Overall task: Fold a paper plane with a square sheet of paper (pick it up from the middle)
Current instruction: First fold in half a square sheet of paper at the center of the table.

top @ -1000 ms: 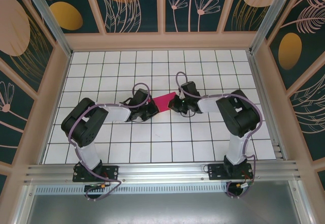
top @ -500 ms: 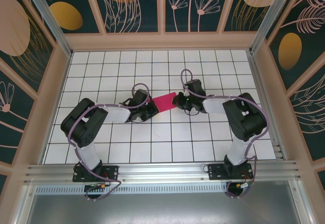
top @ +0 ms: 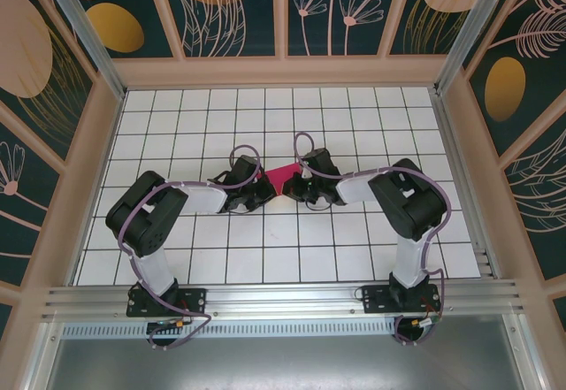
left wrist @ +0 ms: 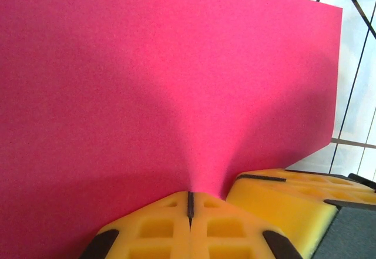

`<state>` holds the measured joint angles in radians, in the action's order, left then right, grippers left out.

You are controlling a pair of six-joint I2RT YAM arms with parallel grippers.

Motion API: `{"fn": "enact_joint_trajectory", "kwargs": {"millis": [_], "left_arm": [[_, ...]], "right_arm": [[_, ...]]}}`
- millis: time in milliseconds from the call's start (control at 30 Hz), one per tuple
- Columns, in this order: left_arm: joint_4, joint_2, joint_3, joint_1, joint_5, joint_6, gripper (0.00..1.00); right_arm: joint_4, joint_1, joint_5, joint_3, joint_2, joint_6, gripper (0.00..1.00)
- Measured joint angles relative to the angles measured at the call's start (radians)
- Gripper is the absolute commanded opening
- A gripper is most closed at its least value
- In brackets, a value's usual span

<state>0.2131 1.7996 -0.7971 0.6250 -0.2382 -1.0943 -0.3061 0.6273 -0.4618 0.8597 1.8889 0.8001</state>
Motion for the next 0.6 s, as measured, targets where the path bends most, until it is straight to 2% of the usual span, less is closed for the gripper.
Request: {"fn": "enact_joint_trajectory", "kwargs": {"millis": [333,600], "left_arm": [[0.004,-0.002,0.005,0.0,0.003,0.0,0.0],[0.005,-0.003,0.005,0.0,0.003,0.0,0.0]], "right_arm": [[0.014,-0.06,0.006,-0.004,-0.006,-0.002,0.0],[-0.001,-0.208,0.015,-0.078,-0.061,-0.023,0.0]]}}
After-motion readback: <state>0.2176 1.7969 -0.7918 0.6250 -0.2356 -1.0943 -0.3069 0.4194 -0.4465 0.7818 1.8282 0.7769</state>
